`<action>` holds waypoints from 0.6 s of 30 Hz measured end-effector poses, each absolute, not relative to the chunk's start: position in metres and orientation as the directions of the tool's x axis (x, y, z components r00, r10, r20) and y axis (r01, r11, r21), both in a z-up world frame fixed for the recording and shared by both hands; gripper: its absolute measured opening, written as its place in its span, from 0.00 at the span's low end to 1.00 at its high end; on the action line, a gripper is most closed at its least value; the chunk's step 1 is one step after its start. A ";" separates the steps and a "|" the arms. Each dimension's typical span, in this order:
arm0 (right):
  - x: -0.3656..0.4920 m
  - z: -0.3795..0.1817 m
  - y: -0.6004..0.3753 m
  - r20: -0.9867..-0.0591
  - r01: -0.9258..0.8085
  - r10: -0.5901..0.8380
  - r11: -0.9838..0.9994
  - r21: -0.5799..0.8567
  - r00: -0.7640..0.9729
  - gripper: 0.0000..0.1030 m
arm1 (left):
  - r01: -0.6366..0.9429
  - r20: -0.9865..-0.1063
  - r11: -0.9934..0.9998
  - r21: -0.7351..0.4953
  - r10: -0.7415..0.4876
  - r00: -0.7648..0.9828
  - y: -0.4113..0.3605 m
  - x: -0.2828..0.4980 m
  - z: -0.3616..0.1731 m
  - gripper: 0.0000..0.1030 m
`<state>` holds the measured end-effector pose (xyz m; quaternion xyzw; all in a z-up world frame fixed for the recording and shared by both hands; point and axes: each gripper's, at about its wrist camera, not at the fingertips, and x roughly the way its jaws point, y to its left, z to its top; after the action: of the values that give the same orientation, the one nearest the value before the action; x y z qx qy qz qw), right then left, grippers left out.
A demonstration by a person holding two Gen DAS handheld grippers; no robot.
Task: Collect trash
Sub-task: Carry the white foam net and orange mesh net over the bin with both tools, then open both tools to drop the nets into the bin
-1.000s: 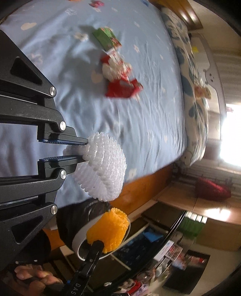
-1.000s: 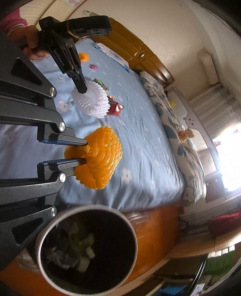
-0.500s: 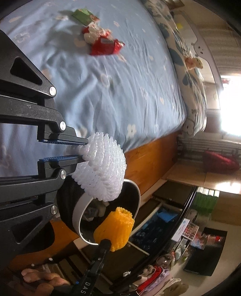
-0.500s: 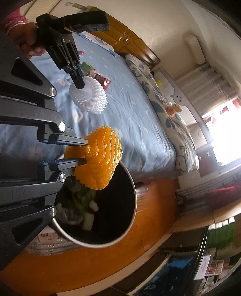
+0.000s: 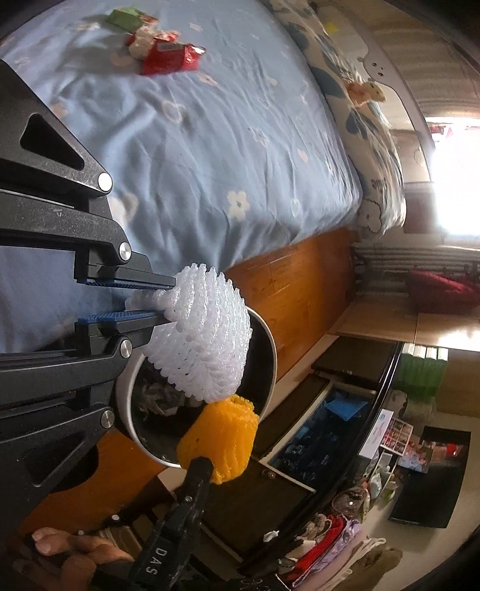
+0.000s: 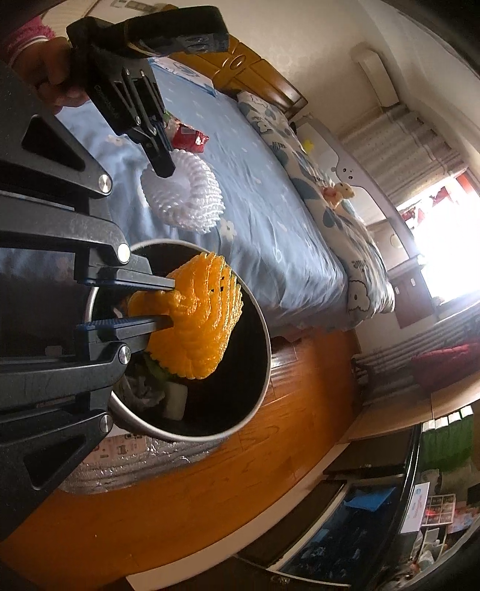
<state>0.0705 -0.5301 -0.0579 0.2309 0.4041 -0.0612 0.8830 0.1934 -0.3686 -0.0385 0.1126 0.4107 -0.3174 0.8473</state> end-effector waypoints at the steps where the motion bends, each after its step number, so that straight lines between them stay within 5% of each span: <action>1: 0.071 -0.058 -0.532 -0.743 0.297 0.078 0.885 0.358 0.665 0.12 | 0.634 -0.768 0.771 -0.068 -0.446 0.460 -0.372 0.195 -0.039 0.09; 18: 0.085 -0.072 -0.549 -0.777 0.331 0.070 0.878 0.346 0.626 0.12 | 0.664 -0.809 0.745 -0.060 -0.426 0.405 -0.422 0.219 -0.058 0.10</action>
<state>0.0852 -0.5488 -0.0716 0.2354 0.4259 -0.0747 0.8704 0.2191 -0.4220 -0.0579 0.1370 0.4346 -0.3295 0.8269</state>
